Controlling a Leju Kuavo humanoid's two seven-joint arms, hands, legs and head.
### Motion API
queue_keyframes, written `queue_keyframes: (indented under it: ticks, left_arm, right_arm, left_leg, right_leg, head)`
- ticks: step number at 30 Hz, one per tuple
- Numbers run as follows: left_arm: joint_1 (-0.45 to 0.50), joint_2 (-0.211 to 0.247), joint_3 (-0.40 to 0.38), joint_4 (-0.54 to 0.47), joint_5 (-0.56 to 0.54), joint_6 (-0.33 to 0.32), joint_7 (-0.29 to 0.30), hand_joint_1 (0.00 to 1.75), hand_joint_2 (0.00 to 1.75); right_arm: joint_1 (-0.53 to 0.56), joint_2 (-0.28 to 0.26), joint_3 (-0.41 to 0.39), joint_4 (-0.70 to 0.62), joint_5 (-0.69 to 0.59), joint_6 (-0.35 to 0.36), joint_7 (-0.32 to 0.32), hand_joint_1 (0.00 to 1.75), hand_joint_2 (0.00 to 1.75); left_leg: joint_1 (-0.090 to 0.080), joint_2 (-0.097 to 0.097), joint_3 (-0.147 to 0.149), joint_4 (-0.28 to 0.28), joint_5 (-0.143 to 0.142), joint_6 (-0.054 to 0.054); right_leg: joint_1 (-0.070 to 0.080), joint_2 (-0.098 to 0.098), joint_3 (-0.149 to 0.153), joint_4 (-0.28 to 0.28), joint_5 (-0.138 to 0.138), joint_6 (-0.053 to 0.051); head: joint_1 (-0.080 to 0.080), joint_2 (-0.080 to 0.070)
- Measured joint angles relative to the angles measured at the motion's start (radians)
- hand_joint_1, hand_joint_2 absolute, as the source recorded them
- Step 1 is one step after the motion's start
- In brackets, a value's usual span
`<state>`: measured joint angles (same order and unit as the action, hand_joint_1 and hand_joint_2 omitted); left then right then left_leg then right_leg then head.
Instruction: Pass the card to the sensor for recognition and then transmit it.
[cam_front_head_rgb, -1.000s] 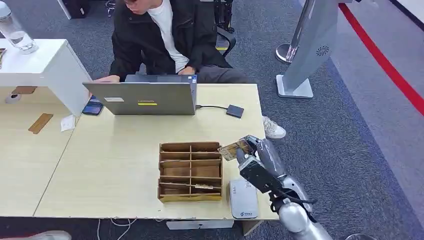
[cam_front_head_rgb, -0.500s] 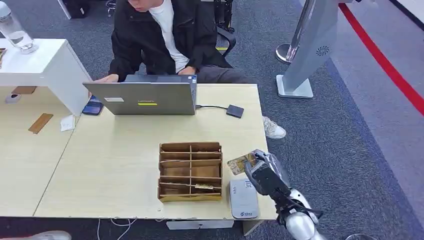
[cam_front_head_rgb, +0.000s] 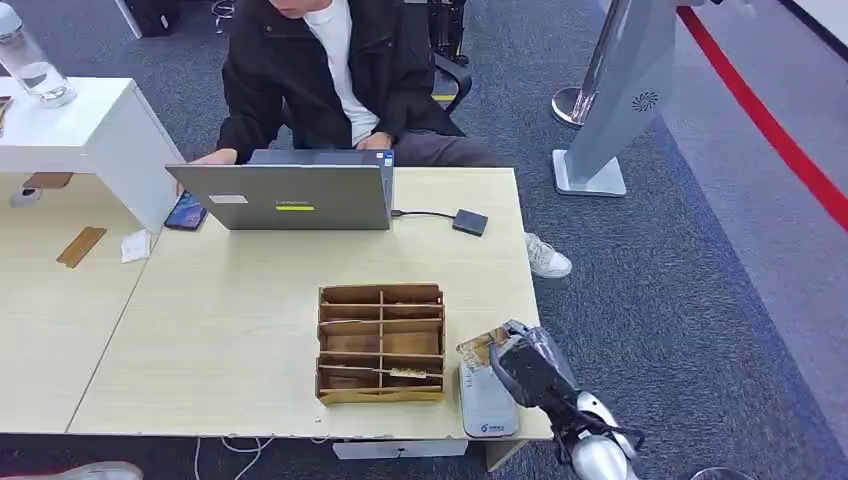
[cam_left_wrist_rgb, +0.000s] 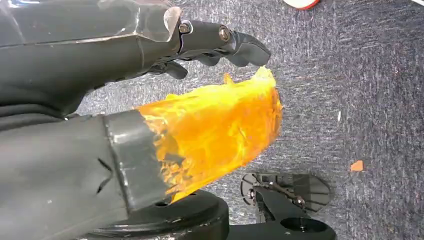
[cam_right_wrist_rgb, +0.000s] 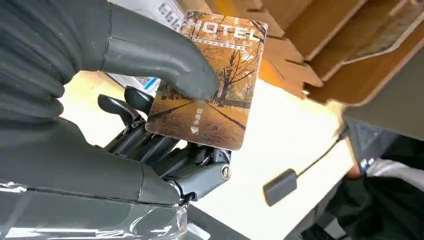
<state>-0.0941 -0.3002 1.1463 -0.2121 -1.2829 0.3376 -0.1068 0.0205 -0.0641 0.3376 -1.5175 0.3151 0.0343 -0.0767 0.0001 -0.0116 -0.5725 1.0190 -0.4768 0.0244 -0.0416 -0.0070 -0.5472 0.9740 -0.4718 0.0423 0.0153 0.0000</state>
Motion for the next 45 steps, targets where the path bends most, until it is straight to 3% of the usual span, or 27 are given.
queue_keyframes:
  ticks: [17,45]
  left_arm:
    - [0.000,0.000,0.000,0.000,0.001,0.000,0.000,0.00,0.00]
    - [0.003,0.002,0.000,0.000,0.008,-0.001,0.000,0.00,0.00]
  right_arm:
    - [0.000,0.000,0.004,0.040,0.002,0.003,0.004,1.75,1.75]
    - [-0.023,-0.009,0.037,0.100,0.062,0.032,0.069,1.75,1.75]
  left_leg:
    - [0.000,0.000,0.000,0.000,0.000,0.000]
    - [0.000,0.000,0.000,0.000,0.000,0.000]
  right_leg:
    - [0.000,0.000,0.000,0.000,0.000,0.000]
    - [0.000,0.000,0.000,0.000,0.000,0.000]
  head:
    - [0.000,0.000]
    - [0.000,0.000]
